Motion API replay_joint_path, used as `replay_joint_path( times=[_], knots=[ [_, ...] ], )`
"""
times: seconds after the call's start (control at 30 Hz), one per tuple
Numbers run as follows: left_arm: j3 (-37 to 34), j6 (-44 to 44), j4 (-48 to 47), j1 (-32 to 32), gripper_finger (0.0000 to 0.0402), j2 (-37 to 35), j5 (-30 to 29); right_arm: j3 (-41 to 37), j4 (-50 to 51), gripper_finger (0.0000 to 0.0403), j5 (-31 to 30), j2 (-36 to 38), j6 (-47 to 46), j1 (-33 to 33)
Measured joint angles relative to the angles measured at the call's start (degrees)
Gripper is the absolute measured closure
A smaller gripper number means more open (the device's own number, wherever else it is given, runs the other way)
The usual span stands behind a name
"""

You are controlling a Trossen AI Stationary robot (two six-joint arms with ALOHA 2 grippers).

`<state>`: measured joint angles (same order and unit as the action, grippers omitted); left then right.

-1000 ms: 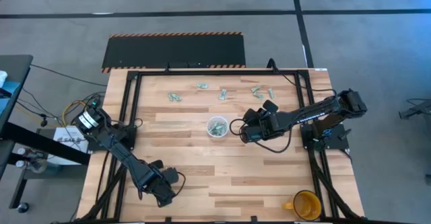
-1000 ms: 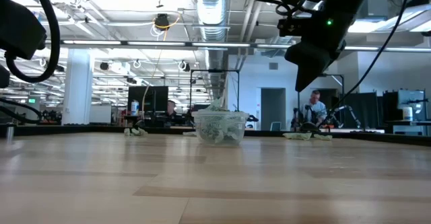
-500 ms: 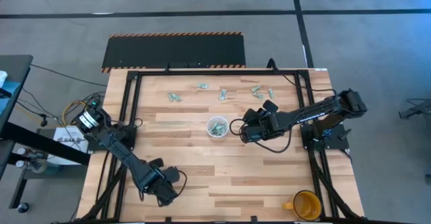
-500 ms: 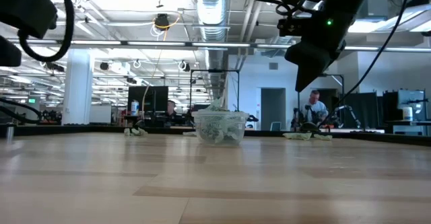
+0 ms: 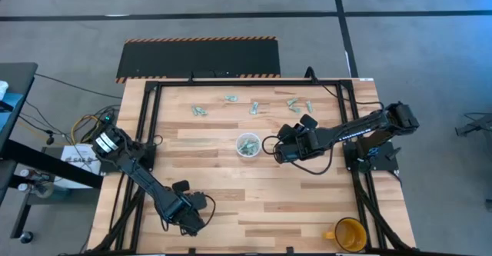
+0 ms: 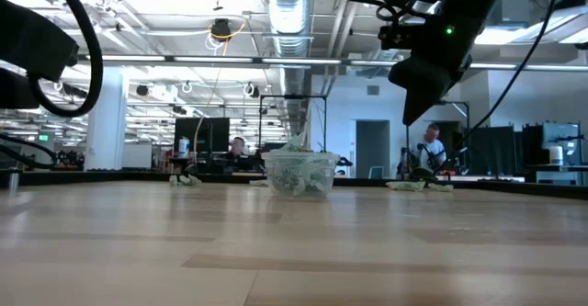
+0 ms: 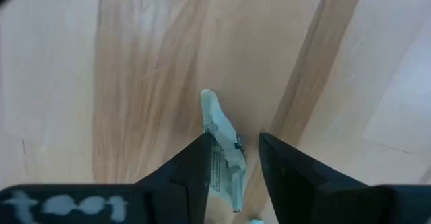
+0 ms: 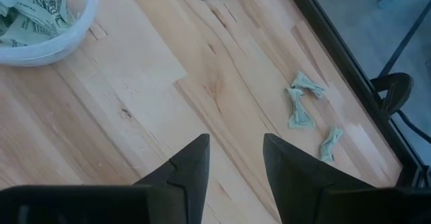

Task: Pick and place Stevia / Truvia into bins
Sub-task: Put the green stevia packet into the transparent container

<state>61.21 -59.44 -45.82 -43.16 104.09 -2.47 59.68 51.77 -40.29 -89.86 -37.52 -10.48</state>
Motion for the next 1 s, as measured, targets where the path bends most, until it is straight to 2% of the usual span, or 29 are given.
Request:
replay_joint_path(
  times=[0.2, 0.33, 0.47, 0.7, 0.9, 1.0],
  knots=[
    [-0.4, 0.0, -0.2, 0.0, 0.0245, 0.0, -1.7, 0.0, 0.0, 0.0269, 0.0, 0.0, 0.0, 0.0],
    [-0.4, 0.3, -0.1, 0.0, 0.0248, 0.0, -2.3, 0.0, 0.0, 0.0269, 0.0, 0.0, 0.0, 0.0],
    [-0.5, 2.1, 0.1, 0.0, 0.0285, 0.0, -2.5, 0.0, 0.0, 0.0269, 0.0, 0.0, 0.0, 0.0],
    [-0.5, 2.9, 0.0, 0.0, 0.0389, 0.1, -3.9, 0.0, -0.1, 0.0269, 0.0, 0.0, 0.0, 0.0],
    [0.6, 3.4, -0.5, 0.2, 0.0393, 0.3, -4.6, 0.0, -0.2, 0.0269, 0.0, 0.0, 0.0, 0.0],
    [3.3, 4.9, -2.2, 1.3, 0.0399, -0.2, -9.4, 0.0, -0.3, 0.0269, 0.0, 0.0, 0.0, 0.0]
  ],
)
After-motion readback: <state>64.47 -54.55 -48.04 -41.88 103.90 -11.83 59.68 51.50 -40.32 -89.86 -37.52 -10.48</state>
